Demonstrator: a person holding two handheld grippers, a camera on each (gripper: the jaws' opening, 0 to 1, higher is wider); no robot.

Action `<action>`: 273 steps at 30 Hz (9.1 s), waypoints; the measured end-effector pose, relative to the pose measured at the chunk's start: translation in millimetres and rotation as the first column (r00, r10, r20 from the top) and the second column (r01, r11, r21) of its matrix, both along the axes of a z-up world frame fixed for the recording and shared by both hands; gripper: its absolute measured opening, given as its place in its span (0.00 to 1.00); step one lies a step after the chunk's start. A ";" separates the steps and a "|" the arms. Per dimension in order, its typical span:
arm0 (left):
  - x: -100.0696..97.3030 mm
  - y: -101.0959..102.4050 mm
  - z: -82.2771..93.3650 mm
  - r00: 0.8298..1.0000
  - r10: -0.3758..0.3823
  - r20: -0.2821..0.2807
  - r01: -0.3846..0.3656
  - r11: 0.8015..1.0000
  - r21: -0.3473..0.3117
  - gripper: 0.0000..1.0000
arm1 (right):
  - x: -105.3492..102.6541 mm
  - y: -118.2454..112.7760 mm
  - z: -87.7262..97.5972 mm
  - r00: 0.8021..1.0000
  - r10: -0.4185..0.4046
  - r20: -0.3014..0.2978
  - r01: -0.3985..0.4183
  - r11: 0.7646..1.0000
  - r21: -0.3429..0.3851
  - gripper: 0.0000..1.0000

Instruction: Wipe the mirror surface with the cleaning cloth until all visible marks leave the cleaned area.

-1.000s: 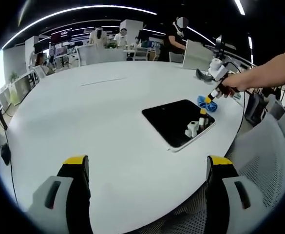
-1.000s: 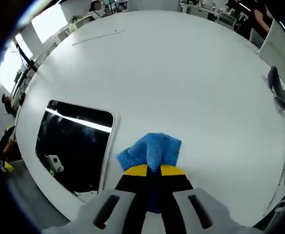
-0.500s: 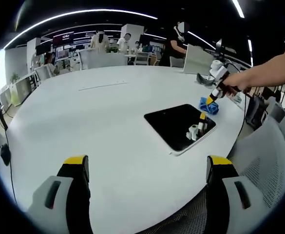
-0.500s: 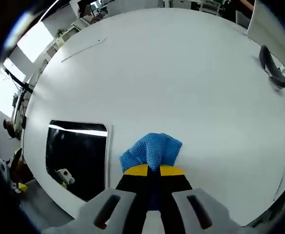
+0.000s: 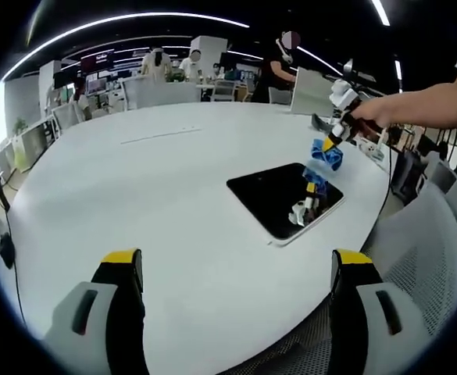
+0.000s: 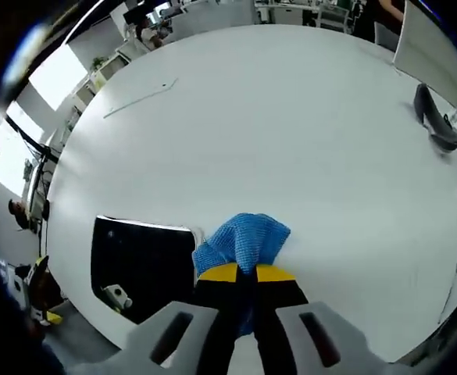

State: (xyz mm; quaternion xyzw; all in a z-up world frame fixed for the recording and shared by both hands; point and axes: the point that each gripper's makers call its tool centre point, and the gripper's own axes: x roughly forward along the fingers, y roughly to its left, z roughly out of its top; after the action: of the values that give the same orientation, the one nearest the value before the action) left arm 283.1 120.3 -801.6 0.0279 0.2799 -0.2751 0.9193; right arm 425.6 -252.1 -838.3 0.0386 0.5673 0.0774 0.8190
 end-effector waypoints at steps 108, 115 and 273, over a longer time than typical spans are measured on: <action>1.9 4.0 -1.7 1.000 0.005 0.005 -0.005 1.000 0.001 0.99 | 25.8 242.7 -32.1 0.964 0.261 -0.041 -0.258 0.964 0.068 0.00; 2.8 6.0 -1.2 1.000 0.015 0.009 -0.015 1.000 0.000 0.99 | 27.6 250.4 -32.5 0.960 0.280 -0.019 -0.279 0.959 0.044 0.00; -1.8 -1.9 0.4 1.000 -0.009 0.003 0.009 1.000 0.014 0.99 | -32.8 121.3 -31.5 0.979 0.203 0.011 -0.203 0.972 0.117 0.00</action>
State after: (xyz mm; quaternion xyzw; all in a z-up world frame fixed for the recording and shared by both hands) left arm 281.3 118.4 -801.2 0.0357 0.2803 -0.2772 0.9183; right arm 392.8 -130.8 -869.8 0.0287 0.5629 0.1938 0.8029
